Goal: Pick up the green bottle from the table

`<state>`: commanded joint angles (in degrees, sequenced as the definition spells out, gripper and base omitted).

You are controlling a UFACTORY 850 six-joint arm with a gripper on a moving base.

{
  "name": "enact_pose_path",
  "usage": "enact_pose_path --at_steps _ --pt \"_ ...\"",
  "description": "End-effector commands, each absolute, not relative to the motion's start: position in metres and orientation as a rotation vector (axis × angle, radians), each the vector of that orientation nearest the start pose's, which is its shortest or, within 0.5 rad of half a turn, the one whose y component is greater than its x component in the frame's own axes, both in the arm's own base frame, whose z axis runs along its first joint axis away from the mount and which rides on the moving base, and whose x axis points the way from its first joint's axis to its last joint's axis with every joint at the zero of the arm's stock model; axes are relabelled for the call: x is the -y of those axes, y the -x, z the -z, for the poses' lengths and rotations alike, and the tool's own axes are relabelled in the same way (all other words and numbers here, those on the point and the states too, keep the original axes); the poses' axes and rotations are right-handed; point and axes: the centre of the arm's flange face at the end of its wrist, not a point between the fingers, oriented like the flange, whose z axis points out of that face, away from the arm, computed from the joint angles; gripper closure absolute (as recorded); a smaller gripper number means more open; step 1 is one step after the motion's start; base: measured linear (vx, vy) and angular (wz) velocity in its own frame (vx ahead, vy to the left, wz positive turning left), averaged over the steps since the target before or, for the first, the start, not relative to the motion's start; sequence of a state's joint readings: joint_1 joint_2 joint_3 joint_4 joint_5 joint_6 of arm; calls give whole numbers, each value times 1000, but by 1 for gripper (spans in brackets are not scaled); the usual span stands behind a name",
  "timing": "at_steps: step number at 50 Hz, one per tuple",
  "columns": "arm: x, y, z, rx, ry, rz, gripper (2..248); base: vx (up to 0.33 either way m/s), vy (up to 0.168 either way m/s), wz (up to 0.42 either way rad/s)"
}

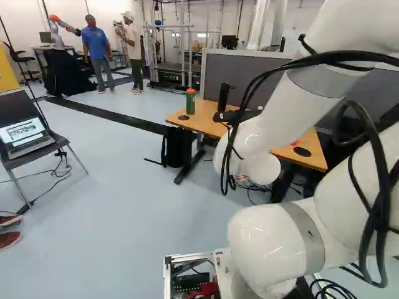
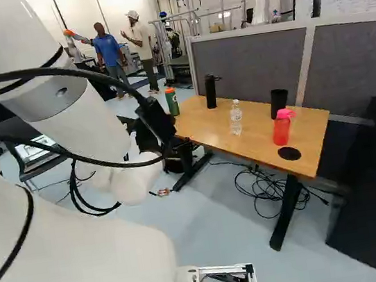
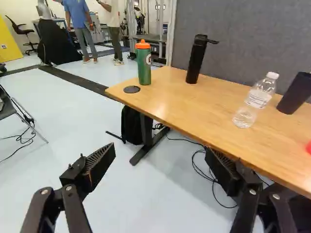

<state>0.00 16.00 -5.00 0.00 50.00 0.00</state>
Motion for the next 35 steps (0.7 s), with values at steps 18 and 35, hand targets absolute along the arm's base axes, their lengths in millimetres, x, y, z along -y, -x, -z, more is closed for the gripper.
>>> enact_pose_path --at_steps 18,35 --pt "0 -270 -366 0 2558 1824 3 154 250 -42" --pt "0 -270 -366 0 2558 1824 3 193 230 -34"
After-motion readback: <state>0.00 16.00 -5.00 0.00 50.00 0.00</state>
